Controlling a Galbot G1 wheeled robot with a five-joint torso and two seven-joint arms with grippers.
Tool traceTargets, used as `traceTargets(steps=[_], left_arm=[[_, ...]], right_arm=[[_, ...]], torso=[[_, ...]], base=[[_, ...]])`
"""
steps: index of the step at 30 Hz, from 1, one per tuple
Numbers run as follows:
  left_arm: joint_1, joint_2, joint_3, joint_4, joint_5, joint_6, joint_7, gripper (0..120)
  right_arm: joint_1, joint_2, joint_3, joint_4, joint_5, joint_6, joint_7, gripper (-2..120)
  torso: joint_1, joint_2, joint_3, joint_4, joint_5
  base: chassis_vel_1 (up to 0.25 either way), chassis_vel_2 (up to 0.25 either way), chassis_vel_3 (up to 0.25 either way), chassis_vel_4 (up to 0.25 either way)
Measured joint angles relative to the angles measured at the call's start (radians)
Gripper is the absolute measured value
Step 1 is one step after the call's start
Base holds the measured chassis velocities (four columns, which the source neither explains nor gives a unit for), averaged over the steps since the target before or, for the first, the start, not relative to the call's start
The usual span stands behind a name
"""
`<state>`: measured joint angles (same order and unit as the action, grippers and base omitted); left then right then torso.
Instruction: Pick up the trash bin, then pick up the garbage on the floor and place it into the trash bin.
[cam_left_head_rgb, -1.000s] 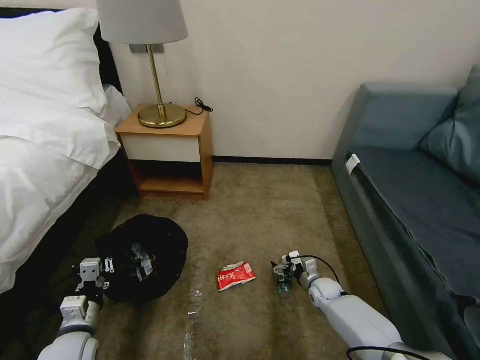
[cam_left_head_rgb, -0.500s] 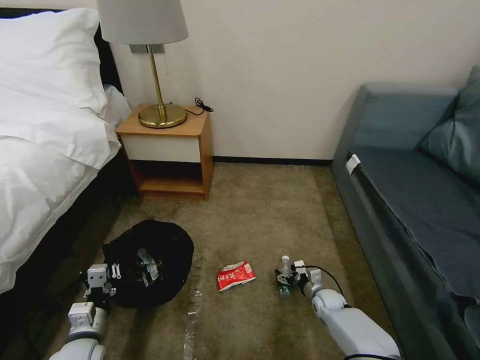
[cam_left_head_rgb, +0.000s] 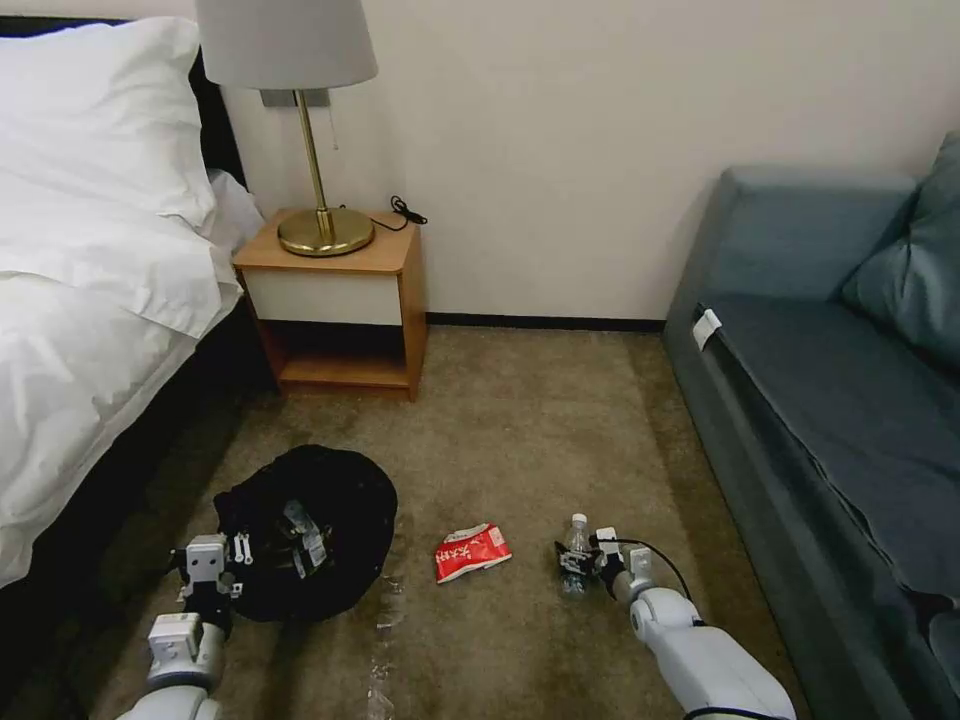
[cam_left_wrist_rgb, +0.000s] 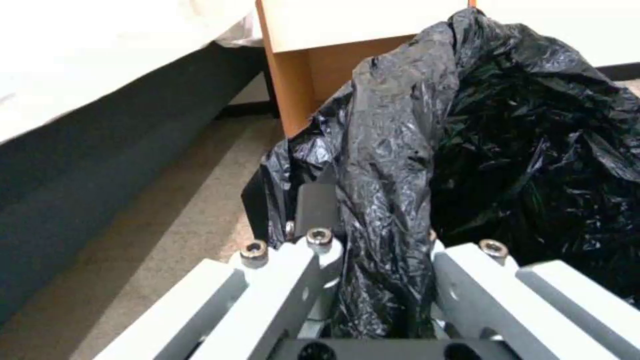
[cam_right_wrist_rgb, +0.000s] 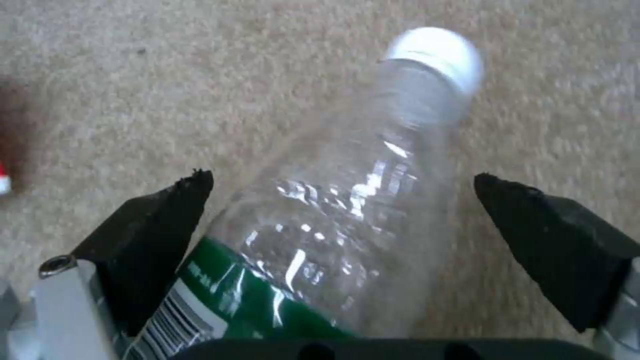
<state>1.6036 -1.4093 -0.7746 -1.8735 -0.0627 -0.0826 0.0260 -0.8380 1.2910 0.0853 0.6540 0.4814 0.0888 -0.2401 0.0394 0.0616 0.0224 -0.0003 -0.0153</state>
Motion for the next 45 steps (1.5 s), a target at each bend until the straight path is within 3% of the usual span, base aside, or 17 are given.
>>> traceTargets(steps=[5, 11, 16, 26, 45], left_arm=[[-0.005, -0.006, 0.006, 0.000, 0.001, -0.001, 0.000, 4], [-0.006, -0.011, 0.011, 0.000, 0.004, -0.004, 0.000, 4], [0.006, -0.017, 0.015, 0.000, 0.009, -0.017, 0.000, 4], [0.018, -0.022, 0.014, -0.006, 0.014, -0.026, 0.000, 4], [0.044, -0.036, 0.016, -0.013, 0.033, -0.046, -0.006, 4]], right_arm=[[-0.004, 0.002, 0.025, -0.002, -0.001, 0.000, -0.018, 99], [-0.005, 0.009, 0.034, -0.004, -0.002, -0.002, -0.034, 82], [-0.016, 0.011, 0.041, -0.001, -0.007, 0.000, -0.040, 59], [-0.039, 0.004, 0.055, 0.021, -0.014, 0.005, -0.041, 36], [-0.071, -0.009, 0.051, 0.093, -0.023, 0.009, -0.039, 34]], torso=[[0.000, 0.000, 0.000, -0.0002, 0.0000], [0.000, 0.000, 0.000, -0.0001, 0.0001], [0.000, 0.000, 0.000, -0.0001, -0.0001], [0.000, 0.000, 0.000, 0.0001, 0.0002], [0.000, 0.000, 0.000, -0.0001, 0.0003]], base=[[0.000, 0.000, 0.000, 0.000], [0.000, 0.000, 0.000, 0.000], [0.000, 0.000, 0.000, 0.000], [0.000, 0.000, 0.000, 0.000], [0.000, 0.000, 0.000, 0.000]])
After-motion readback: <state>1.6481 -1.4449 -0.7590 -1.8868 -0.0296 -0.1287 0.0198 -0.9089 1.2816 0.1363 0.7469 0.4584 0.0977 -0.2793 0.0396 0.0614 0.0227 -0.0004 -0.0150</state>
